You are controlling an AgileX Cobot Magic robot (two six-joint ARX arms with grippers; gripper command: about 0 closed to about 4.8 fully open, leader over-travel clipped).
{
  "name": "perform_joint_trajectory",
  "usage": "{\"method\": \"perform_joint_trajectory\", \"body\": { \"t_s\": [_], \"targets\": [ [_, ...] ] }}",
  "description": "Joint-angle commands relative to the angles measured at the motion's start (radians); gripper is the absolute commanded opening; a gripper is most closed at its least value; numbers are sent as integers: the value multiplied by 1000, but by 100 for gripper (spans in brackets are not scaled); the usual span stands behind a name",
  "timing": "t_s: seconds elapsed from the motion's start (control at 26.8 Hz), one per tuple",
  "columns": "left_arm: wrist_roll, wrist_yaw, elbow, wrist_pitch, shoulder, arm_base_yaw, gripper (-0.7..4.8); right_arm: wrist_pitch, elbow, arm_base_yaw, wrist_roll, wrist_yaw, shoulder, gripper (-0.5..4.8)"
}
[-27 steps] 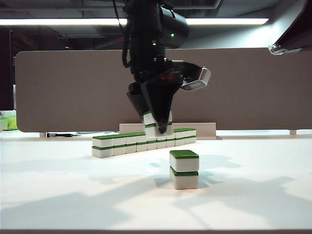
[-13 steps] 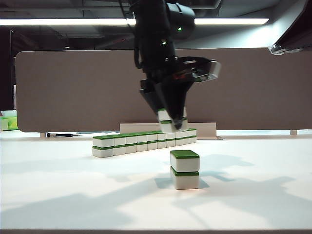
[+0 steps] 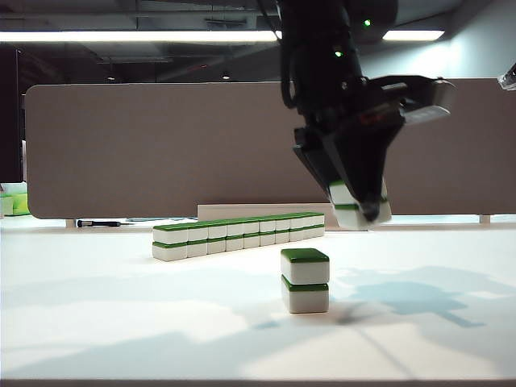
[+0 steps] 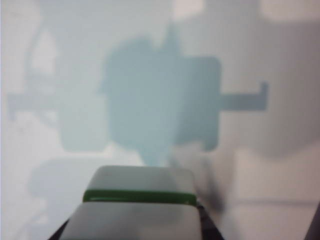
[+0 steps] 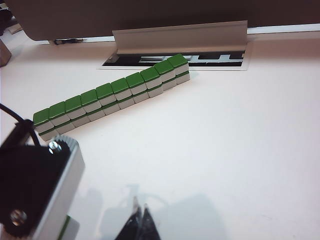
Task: Take a mahjong tile from the mahjong wall and then place it on the table close to you.
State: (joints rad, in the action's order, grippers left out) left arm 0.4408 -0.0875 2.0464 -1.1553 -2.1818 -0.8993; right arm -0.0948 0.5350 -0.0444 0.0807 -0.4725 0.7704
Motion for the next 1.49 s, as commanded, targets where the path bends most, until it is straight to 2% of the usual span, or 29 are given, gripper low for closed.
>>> {"method": "perform_joint_trajectory", "body": {
  "t_s": [0.04, 0.63, 1.34, 1.49],
  "targets": [
    [6, -1, 0, -31, -27, -5, 123, 10, 6, 1, -3, 0, -2, -1],
    [84, 5, -3, -40, -85, -2, 123, -8, 6, 2, -2, 0, -3, -1],
    [84, -2, -11, -41, -141, -24, 125, -8, 6, 2, -3, -1, -4, -1],
    [83, -2, -11, -63, -141, -25, 184, -8, 6, 2, -3, 0, -4, -1]
  ]
}}
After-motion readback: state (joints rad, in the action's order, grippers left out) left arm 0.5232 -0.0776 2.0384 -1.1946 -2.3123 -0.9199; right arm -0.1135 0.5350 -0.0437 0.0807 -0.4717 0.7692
